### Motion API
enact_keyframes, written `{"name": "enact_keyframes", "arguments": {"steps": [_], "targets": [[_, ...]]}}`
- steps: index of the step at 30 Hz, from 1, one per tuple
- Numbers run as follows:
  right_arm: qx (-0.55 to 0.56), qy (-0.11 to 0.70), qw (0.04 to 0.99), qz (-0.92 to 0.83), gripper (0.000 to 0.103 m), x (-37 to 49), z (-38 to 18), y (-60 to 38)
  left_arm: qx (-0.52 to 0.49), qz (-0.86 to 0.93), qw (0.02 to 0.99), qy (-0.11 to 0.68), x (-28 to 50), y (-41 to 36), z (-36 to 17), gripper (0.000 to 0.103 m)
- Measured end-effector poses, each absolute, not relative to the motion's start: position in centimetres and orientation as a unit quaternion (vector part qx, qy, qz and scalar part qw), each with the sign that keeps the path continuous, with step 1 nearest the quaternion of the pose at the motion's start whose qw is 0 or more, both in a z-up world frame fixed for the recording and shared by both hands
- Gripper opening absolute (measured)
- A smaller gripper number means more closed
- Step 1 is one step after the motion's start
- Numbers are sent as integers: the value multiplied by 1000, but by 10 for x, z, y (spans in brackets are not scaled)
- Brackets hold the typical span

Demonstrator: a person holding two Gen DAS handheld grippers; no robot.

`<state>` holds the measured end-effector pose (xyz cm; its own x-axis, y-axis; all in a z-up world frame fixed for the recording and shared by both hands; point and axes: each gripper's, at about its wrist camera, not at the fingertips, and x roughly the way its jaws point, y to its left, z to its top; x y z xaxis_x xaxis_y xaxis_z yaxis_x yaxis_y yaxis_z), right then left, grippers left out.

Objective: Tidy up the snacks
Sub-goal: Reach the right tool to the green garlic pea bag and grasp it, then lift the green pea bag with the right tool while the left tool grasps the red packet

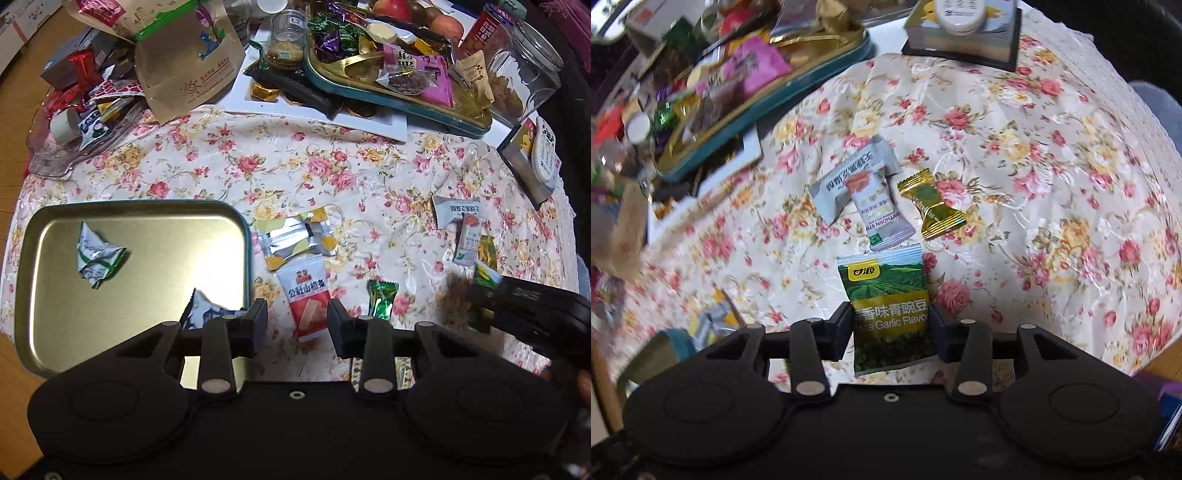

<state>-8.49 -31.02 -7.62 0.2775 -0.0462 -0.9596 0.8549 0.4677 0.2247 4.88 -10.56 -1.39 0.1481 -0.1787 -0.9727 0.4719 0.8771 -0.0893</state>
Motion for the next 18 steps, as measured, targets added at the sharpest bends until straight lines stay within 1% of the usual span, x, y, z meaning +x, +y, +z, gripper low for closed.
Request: {"name": "enact_keyframes", "arguments": {"steps": [5,12,18], "targets": [[416,474,708,-318,46,-96,-48,-310,109,-206,750,620,48,-119,-38,45],[433,441,728,-297,47,-106,-20,-308,129,-185,743,630,43,-132,-75,45],[435,429,741,-278,47,-109,-7,-301,143,-175,747,625,45,-138,-85,45]]}}
